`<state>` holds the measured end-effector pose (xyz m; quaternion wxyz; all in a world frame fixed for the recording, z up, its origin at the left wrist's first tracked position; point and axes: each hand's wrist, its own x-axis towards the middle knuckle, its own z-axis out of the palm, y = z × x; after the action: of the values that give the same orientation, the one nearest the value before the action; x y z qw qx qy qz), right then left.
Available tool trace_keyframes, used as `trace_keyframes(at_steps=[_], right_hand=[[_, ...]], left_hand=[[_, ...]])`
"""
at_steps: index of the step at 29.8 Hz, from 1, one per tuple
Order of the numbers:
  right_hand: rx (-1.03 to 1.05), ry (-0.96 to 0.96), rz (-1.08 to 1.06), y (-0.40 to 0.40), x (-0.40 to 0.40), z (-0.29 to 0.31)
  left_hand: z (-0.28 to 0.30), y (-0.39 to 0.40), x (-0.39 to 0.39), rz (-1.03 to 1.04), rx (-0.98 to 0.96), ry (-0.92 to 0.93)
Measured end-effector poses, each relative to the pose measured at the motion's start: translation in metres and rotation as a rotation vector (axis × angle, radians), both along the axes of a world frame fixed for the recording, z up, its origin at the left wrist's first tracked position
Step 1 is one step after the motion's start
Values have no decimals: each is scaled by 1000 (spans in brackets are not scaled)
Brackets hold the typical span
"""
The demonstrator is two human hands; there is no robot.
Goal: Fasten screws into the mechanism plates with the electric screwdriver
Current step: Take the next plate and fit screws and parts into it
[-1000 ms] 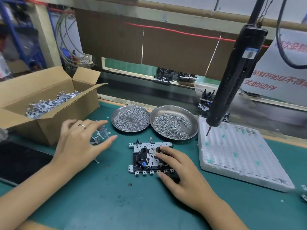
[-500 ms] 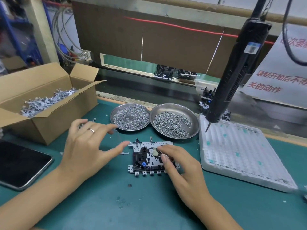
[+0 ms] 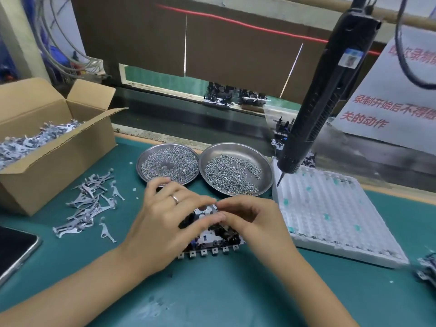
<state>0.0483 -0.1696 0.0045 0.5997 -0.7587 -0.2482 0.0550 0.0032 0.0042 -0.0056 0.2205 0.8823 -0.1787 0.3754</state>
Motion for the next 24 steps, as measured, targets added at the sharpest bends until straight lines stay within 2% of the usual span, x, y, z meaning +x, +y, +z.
trace_keyframes(at_steps=[3, 9, 13, 24], right_hand=[[-121, -123, -11, -4, -1, -8], [-233, -253, -11, -3, -1, -18], [-285, -281, 4, -3, -3, -20], [-262, -231, -26, -7, -8, -20]], left_hand=[[0, 5, 0, -82, -300, 309], [2, 13, 3, -215, -518, 607], [0, 15, 3, -206, -519, 708], [-1, 17, 0, -174, -516, 816]])
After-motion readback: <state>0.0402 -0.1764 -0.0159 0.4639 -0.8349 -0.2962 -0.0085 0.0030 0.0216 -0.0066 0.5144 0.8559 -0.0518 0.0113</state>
